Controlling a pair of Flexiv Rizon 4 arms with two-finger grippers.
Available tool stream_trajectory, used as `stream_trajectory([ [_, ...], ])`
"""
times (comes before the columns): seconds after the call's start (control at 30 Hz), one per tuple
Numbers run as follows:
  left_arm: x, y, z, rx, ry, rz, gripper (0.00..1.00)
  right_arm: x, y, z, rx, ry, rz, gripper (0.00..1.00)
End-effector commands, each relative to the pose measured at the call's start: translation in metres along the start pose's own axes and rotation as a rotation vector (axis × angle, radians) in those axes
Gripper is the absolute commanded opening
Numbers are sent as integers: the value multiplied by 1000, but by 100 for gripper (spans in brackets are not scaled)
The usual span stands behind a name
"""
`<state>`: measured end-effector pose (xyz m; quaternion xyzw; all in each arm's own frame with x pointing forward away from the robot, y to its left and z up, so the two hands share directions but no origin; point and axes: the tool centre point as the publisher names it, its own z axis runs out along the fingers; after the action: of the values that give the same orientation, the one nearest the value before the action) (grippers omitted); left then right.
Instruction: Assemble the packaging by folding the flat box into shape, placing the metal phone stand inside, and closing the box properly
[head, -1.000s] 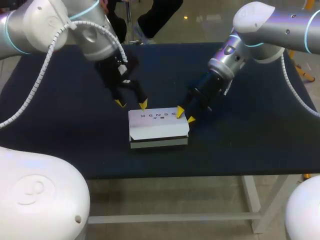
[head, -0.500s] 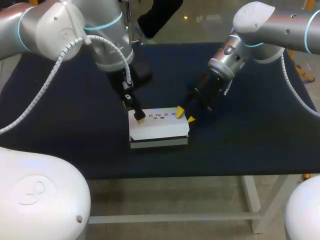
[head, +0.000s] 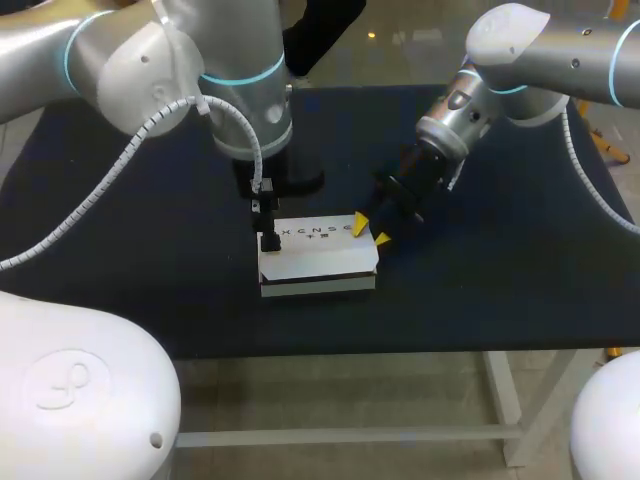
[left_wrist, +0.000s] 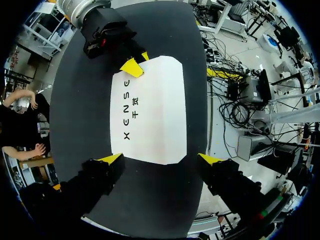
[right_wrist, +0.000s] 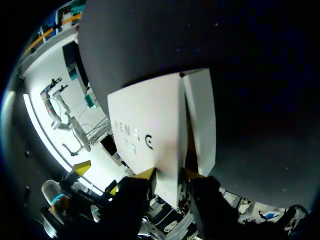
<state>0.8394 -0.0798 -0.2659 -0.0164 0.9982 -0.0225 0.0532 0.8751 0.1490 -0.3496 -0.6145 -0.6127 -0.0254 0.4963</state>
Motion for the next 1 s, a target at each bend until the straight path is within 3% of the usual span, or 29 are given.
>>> stream_trajectory([
  [0.03, 6, -1, 15, 35, -29, 31, 100, 0, 1, 0, 1, -1, 0, 37],
  [0.3, 0, -6, 24, 88, 47, -46, 100, 0, 1, 0, 1, -1, 0, 36],
  [0.73, 7, -19, 44, 86, 95, -35, 100, 0, 1, 0, 1, -1, 0, 37],
  [1.0, 8, -23, 56, 54, 85, -85, 91, 0, 1, 0, 1, -1, 0, 36],
])
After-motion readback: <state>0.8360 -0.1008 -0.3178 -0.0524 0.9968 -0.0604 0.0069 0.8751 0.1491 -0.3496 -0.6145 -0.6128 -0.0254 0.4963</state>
